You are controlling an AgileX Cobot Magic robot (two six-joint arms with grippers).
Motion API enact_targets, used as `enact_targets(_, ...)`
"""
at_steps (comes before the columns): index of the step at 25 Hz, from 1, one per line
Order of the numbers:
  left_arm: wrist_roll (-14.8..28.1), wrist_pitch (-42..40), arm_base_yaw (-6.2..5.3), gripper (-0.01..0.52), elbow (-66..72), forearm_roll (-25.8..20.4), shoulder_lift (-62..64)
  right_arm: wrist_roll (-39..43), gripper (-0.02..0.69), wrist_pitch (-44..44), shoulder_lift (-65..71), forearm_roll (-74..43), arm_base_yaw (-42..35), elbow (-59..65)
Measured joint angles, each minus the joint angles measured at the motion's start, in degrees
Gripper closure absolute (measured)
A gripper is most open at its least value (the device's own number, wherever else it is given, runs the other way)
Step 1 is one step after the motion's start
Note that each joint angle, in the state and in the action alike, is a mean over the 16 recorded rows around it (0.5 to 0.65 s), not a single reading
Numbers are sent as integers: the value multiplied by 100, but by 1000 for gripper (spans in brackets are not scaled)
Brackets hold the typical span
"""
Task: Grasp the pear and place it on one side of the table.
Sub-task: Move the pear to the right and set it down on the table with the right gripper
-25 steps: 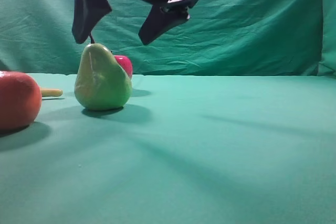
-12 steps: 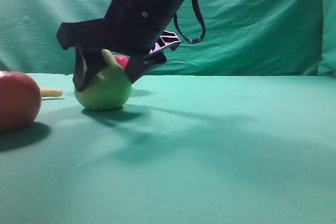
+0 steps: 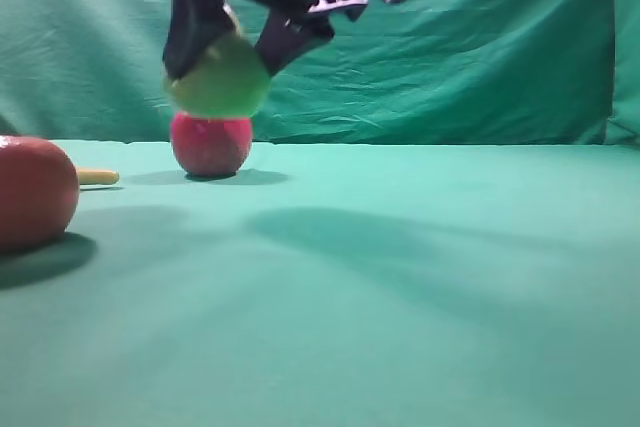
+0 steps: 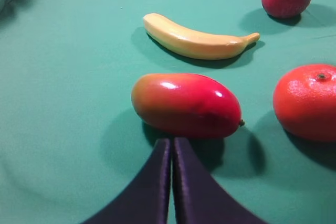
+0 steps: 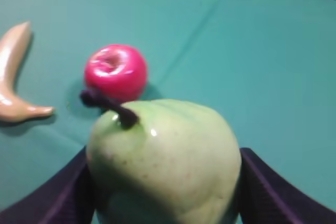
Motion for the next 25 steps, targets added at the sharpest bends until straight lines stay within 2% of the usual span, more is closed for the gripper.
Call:
enact_targets(5, 0, 0, 0, 514, 0, 0, 0, 141, 180, -350, -563, -45, -746, 1060)
enact_targets(10, 0, 0, 0, 514, 0, 0, 0, 66, 180, -1035, -640, -88, -1157, 2036)
enact_targets(18, 0, 0, 0, 514, 0, 0, 0, -71, 170, -1900, -258, -81, -1258, 2753)
enact_targets(25, 0, 0, 0, 514, 0, 0, 0, -71, 100, -1815, -187, 41, -1261, 2801)
